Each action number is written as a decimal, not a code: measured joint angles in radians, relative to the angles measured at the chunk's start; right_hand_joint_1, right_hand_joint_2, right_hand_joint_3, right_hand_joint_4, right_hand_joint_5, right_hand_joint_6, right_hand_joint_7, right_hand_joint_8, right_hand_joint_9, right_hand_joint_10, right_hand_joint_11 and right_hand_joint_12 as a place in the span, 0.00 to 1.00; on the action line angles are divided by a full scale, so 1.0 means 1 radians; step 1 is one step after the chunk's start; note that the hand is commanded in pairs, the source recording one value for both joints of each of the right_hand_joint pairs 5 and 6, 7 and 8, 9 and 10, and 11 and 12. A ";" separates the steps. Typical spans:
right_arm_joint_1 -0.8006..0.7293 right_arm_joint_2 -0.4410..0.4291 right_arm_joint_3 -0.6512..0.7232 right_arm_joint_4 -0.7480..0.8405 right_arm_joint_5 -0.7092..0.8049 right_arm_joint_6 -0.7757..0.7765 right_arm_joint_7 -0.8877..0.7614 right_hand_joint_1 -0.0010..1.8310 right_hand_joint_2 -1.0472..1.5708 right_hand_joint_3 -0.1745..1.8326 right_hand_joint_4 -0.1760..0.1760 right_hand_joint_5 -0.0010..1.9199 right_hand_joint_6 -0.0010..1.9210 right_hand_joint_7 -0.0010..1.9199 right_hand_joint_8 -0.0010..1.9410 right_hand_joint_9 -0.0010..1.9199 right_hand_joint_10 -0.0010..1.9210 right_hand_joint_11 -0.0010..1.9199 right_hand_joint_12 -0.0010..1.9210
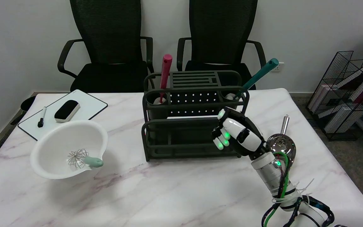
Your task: Pick up the blue sponge bottle brush.
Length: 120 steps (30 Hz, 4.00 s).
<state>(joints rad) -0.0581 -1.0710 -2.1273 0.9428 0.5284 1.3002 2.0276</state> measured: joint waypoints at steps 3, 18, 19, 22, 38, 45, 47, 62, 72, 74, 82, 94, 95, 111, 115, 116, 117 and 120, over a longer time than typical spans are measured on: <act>0.000 -0.003 0.012 -0.010 -0.001 0.011 0.016 0.54 0.70 0.61 0.50 0.55 0.55 0.75 0.75 0.78 0.78 0.72 0.72; -0.004 -0.013 0.068 0.128 0.039 0.037 0.043 0.55 0.61 0.67 0.50 0.52 0.52 0.66 0.65 0.57 0.57 0.52 0.52; -0.005 -0.013 0.075 0.138 0.041 0.037 0.042 0.54 0.61 0.66 0.50 0.51 0.51 0.64 0.64 0.56 0.56 0.51 0.51; -0.014 -0.008 0.099 0.173 0.049 0.045 0.030 0.53 0.61 0.63 0.50 0.49 0.49 0.63 0.62 0.55 0.55 0.50 0.50; -0.169 0.026 0.252 0.211 0.254 0.090 -0.126 0.54 0.52 0.63 0.50 0.37 0.37 0.44 0.43 0.41 0.41 0.43 0.43; -0.169 0.043 0.281 0.118 0.334 0.056 -0.149 0.56 0.43 0.59 0.50 0.19 0.19 0.41 0.40 0.38 0.38 0.40 0.40; -0.159 0.048 0.286 0.095 0.350 0.029 -0.150 0.57 0.41 0.58 0.50 0.17 0.17 0.39 0.38 0.37 0.36 0.38 0.38; -0.003 0.090 0.291 -0.078 0.405 -0.184 -0.136 0.58 0.38 0.57 0.50 0.41 0.41 0.35 0.35 0.32 0.32 0.27 0.27; 0.124 0.097 0.236 -0.152 0.418 -0.250 -0.110 0.60 0.38 0.56 0.50 0.39 0.39 0.38 0.37 0.32 0.32 0.20 0.20; 0.151 0.098 0.219 -0.162 0.419 -0.257 -0.107 0.60 0.38 0.56 0.50 0.39 0.39 0.38 0.38 0.31 0.31 0.16 0.16; 0.224 0.099 0.174 -0.183 0.413 -0.280 -0.102 0.61 0.37 0.58 0.50 0.33 0.33 0.34 0.34 0.29 0.29 0.14 0.14; 0.279 0.100 0.144 -0.183 0.387 -0.286 -0.098 0.61 0.36 0.63 0.50 0.32 0.32 0.34 0.34 0.28 0.28 0.13 0.13; 0.280 0.100 0.143 -0.182 0.385 -0.284 -0.098 0.61 0.36 0.63 0.50 0.32 0.32 0.34 0.34 0.28 0.28 0.13 0.13; 0.286 0.099 0.129 -0.142 0.344 -0.255 -0.097 0.61 0.36 0.63 0.50 0.31 0.31 0.33 0.33 0.29 0.29 0.13 0.13; 0.289 0.097 0.125 -0.130 0.332 -0.255 -0.097 0.61 0.36 0.63 0.50 0.31 0.31 0.33 0.33 0.29 0.29 0.13 0.13; 0.291 0.097 0.124 -0.127 0.327 -0.255 -0.097 0.61 0.36 0.63 0.50 0.31 0.31 0.33 0.33 0.29 0.29 0.13 0.13; 0.293 0.096 0.124 -0.124 0.323 -0.255 -0.097 0.61 0.36 0.63 0.50 0.31 0.31 0.33 0.33 0.29 0.29 0.13 0.13; 0.300 0.095 0.122 -0.116 0.313 -0.261 -0.097 0.62 0.37 0.62 0.50 0.31 0.31 0.33 0.33 0.29 0.29 0.13 0.13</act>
<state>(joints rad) 0.2422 -0.9764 -2.0056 0.8264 0.8409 1.0395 1.9307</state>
